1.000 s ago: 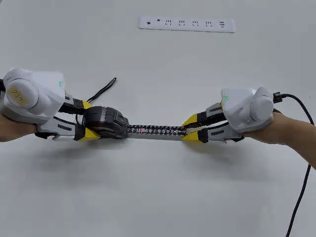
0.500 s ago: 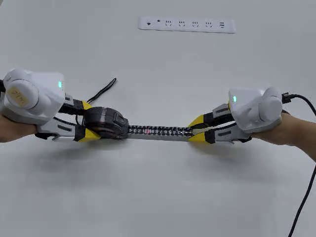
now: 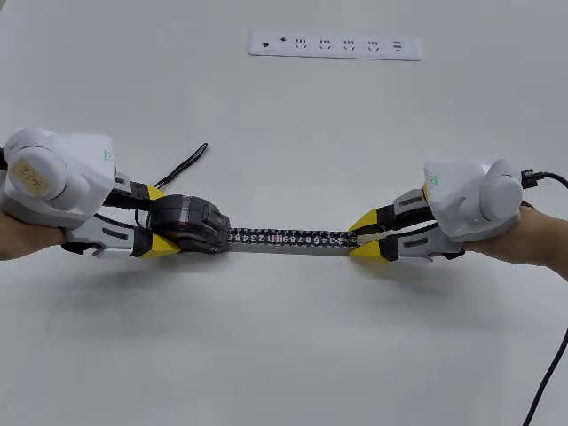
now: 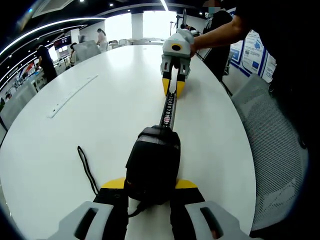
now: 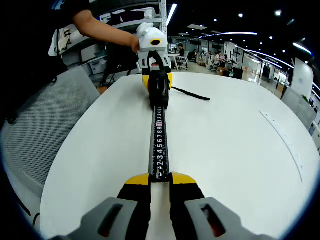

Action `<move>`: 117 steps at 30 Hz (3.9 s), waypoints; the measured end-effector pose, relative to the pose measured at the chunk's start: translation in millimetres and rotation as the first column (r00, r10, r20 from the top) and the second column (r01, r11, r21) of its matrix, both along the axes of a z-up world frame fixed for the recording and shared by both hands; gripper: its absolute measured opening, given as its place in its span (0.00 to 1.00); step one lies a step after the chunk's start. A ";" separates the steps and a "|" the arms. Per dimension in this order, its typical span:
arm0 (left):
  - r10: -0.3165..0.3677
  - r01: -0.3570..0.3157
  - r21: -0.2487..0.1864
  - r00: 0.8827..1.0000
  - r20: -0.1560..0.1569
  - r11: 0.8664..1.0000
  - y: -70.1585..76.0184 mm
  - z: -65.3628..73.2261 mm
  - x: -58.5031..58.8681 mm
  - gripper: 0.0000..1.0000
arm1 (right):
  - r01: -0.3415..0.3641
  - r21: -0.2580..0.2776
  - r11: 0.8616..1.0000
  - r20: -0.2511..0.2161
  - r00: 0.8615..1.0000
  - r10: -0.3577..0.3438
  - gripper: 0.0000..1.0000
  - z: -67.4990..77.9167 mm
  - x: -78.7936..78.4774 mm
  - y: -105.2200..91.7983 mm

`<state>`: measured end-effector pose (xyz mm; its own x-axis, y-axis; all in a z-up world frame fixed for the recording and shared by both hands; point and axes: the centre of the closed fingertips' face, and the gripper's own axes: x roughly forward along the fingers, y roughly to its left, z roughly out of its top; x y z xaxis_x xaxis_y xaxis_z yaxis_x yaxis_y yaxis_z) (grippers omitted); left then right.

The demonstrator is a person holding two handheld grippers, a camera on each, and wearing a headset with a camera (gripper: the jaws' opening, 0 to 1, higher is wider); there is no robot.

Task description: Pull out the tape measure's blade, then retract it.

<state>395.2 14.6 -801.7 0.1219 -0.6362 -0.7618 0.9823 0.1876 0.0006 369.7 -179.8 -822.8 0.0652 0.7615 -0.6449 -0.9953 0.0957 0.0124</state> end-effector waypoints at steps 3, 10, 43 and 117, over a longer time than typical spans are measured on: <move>0.001 -0.001 -0.002 1.000 -0.002 1.000 -0.1 0.0 0.0 0.29 | 0.000 -0.004 1.000 0.000 1.000 0.000 0.11 0.0 0.2 -5.0; 0.002 -0.002 -0.002 1.000 -0.004 1.000 -0.2 -0.3 0.1 0.29 | 0.003 -0.011 1.000 0.000 1.000 -0.003 0.11 -0.2 0.5 -11.4; 0.000 0.000 -0.003 1.000 -0.007 1.000 -0.4 -0.3 -0.1 0.29 | 0.026 -0.028 0.999 -0.018 0.999 -0.027 0.11 0.0 -2.2 -39.4; 0.028 -0.022 0.111 0.998 -0.055 0.994 -0.2 -11.8 -5.4 0.47 | 0.193 -0.138 0.971 0.027 0.981 -0.191 0.44 3.2 -3.4 -86.3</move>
<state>389.8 14.4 -813.5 0.0917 -0.5448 -0.8336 0.9762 0.2143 -0.0326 366.3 -266.1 -819.6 0.2108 0.6367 -0.7417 -0.9581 0.2851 -0.0276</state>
